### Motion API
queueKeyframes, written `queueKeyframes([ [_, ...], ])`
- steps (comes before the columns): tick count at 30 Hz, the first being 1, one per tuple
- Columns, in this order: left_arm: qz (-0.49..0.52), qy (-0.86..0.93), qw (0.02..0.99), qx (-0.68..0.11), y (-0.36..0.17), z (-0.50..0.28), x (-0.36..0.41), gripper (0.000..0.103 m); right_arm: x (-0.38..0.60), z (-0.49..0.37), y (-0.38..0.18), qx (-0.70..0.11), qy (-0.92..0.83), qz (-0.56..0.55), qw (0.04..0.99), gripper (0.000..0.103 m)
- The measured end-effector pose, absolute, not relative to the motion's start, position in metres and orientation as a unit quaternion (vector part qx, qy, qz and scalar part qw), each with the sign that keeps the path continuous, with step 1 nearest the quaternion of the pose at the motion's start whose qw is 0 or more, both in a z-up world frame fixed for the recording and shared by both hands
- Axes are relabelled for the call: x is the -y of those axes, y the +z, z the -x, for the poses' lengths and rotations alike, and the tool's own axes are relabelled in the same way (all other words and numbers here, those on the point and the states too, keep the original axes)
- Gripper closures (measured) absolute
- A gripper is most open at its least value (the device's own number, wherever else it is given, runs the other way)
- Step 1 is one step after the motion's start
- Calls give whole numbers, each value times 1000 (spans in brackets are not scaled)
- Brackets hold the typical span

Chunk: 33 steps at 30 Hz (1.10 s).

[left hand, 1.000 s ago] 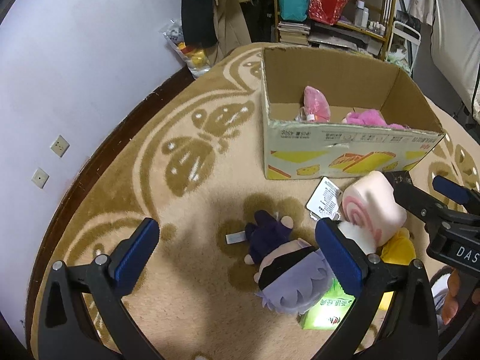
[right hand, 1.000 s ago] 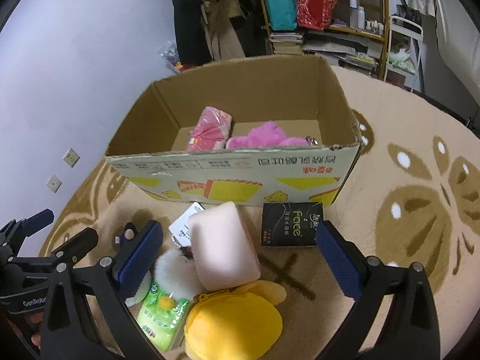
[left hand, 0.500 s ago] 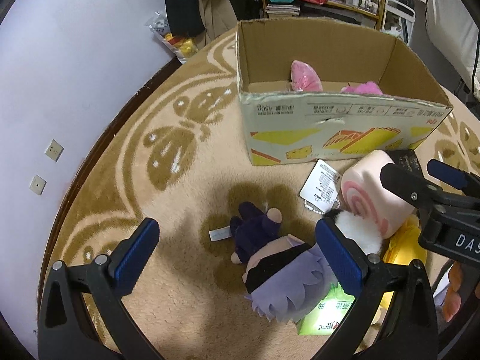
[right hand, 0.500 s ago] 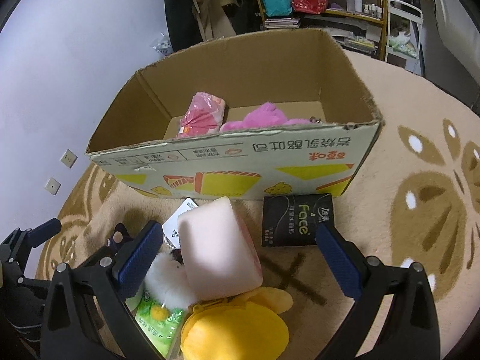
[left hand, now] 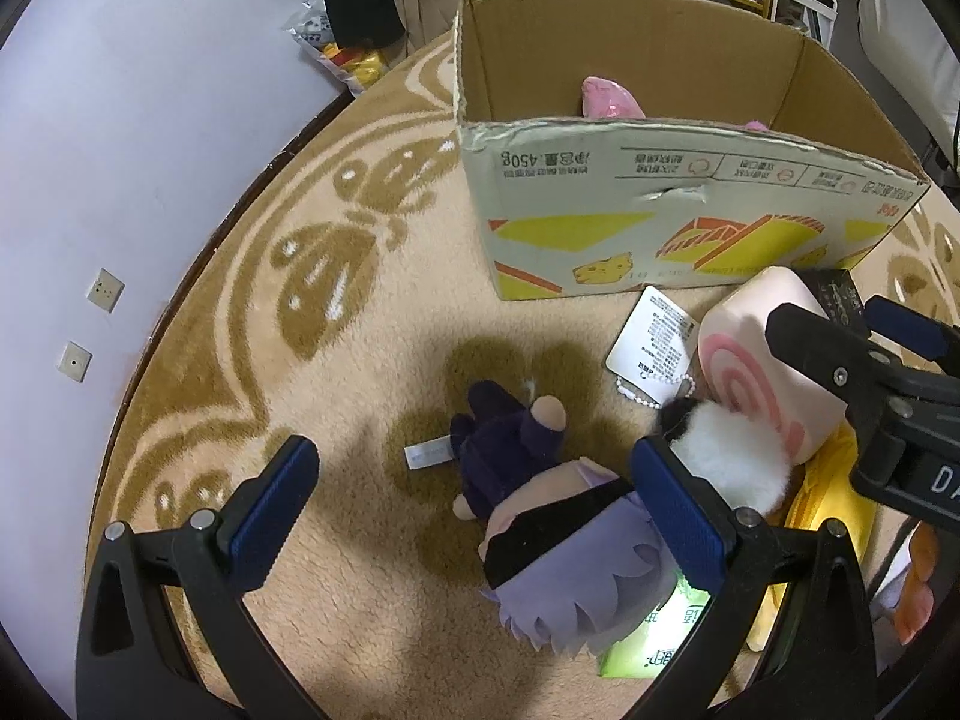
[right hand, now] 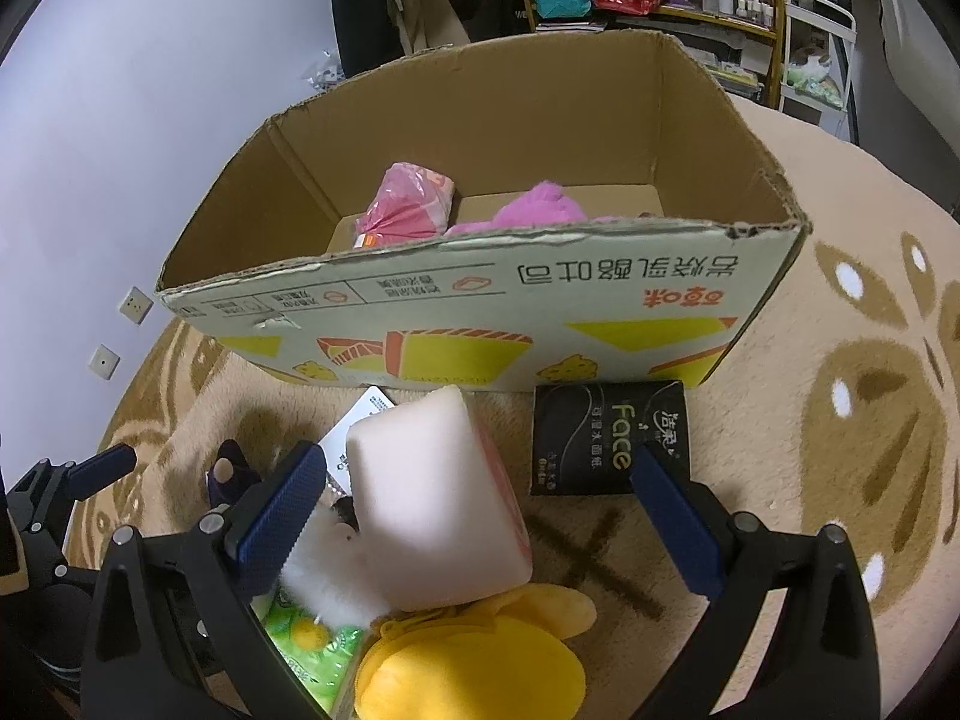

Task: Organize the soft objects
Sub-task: 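Grasp the purple-haired plush doll with the left gripper while the right grasps the roll-cake plush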

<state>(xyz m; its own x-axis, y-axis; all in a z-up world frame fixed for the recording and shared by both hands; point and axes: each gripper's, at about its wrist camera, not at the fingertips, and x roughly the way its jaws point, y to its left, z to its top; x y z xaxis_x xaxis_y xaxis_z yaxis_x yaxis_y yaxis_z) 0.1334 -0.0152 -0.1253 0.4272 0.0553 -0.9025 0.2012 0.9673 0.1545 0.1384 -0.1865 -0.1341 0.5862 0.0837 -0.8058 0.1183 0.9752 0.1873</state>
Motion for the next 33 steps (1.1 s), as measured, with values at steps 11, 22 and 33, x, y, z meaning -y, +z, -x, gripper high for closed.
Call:
queueKeyframes([
  [11,-111,-46,832,-542,-128,-136,12,0,182,-140,-142,-467,-10,-96,879,6],
  [22,-85,-56,817,-567,-140,-141,9,0,183,-141,-141,-466,-8,-98,879,7],
  [33,-70,-74,794,-599,-159,-146,7,0,178,-141,-138,-459,4,-93,884,14],
])
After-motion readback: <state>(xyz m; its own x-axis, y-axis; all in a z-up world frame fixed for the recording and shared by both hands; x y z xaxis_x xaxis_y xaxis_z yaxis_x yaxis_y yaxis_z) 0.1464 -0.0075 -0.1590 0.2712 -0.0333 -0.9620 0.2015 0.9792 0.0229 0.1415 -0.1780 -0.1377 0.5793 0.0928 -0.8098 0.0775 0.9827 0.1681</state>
